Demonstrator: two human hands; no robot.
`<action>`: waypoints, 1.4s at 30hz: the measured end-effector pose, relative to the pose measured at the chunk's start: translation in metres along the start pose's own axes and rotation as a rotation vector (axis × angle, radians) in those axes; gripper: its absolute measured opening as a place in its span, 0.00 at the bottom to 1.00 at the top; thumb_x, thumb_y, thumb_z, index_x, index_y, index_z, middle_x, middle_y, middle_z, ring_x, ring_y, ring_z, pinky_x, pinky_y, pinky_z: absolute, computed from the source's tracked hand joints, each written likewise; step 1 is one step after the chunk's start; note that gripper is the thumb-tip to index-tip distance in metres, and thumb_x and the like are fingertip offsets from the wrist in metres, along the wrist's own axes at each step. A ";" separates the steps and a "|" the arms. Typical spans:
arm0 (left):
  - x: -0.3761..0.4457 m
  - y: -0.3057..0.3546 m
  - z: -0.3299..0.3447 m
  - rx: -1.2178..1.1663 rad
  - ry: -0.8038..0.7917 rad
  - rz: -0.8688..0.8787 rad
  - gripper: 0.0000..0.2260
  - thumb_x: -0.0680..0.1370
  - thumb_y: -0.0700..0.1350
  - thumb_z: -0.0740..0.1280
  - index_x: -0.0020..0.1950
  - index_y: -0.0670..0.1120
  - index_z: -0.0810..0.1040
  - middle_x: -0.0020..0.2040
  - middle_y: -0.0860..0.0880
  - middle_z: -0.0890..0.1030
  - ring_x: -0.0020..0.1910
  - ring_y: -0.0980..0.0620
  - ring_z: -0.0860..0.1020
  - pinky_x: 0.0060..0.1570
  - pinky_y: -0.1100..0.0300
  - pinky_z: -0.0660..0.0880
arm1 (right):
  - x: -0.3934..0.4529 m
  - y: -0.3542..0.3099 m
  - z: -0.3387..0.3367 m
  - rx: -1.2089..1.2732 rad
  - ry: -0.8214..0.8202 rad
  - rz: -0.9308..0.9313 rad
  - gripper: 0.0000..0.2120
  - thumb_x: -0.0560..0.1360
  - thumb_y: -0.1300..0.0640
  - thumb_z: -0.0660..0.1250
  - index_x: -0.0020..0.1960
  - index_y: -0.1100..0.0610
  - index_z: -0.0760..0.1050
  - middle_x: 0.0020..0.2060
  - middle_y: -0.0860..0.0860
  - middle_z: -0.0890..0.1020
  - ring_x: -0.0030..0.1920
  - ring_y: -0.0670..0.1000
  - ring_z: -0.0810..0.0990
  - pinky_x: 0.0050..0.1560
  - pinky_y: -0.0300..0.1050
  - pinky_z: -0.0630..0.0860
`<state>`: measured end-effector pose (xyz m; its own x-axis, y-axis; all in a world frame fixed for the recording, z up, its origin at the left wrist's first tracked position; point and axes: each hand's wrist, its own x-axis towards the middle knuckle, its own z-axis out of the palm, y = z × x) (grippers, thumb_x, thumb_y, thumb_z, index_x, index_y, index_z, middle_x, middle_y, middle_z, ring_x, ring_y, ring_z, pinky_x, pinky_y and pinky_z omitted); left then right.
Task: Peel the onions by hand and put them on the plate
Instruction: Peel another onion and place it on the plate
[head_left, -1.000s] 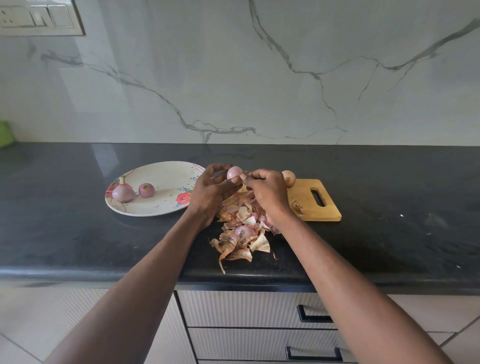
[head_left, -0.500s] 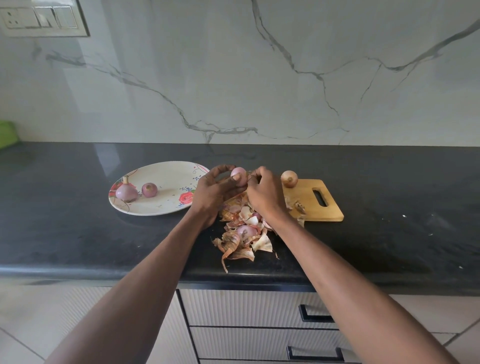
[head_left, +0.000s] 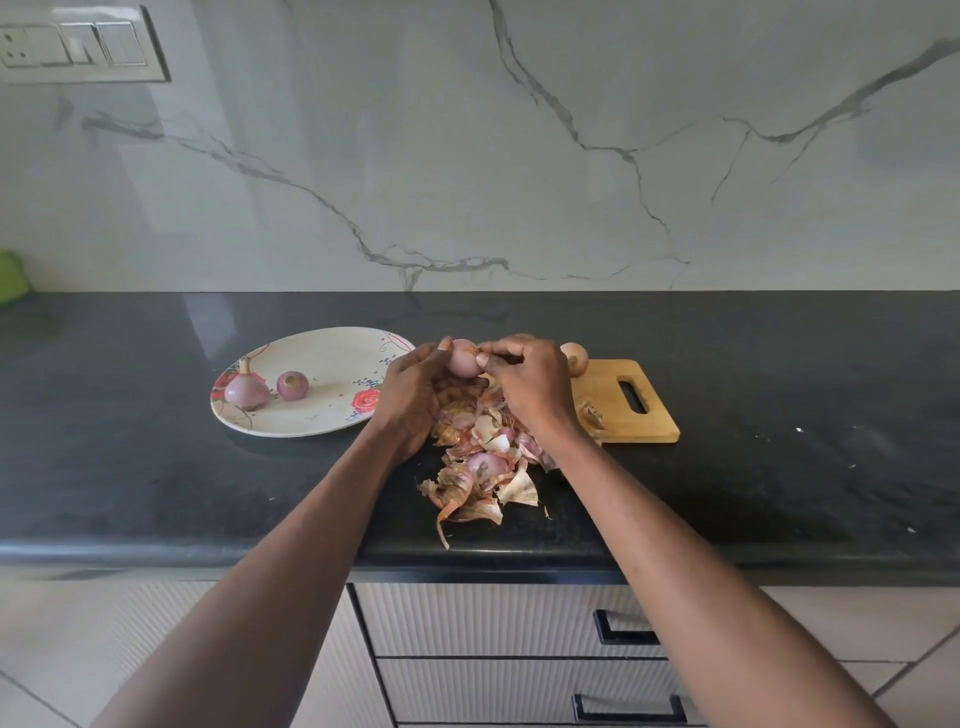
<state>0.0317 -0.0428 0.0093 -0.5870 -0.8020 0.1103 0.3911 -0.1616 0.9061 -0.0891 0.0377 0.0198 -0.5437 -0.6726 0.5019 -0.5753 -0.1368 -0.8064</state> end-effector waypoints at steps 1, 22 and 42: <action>-0.001 0.000 0.001 0.001 -0.008 0.002 0.09 0.84 0.41 0.62 0.55 0.36 0.79 0.46 0.39 0.85 0.41 0.44 0.84 0.41 0.58 0.83 | 0.000 0.000 0.000 0.005 0.011 0.011 0.07 0.73 0.62 0.74 0.51 0.60 0.85 0.47 0.52 0.85 0.47 0.46 0.82 0.47 0.37 0.78; 0.001 -0.002 -0.003 -0.064 -0.019 0.045 0.13 0.75 0.32 0.70 0.57 0.39 0.72 0.54 0.36 0.83 0.51 0.41 0.84 0.57 0.47 0.81 | -0.005 -0.001 0.003 -0.018 0.008 0.028 0.05 0.75 0.57 0.73 0.44 0.58 0.86 0.35 0.47 0.85 0.35 0.44 0.83 0.34 0.41 0.79; -0.003 -0.001 0.002 -0.064 -0.069 0.025 0.13 0.74 0.40 0.71 0.55 0.38 0.73 0.49 0.36 0.85 0.50 0.38 0.85 0.53 0.48 0.83 | 0.001 -0.002 0.001 0.114 0.113 0.170 0.05 0.75 0.61 0.68 0.42 0.62 0.78 0.33 0.49 0.77 0.33 0.45 0.74 0.32 0.39 0.71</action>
<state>0.0316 -0.0387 0.0091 -0.6232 -0.7650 0.1622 0.4492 -0.1804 0.8750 -0.0876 0.0368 0.0218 -0.6957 -0.6084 0.3820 -0.4000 -0.1138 -0.9094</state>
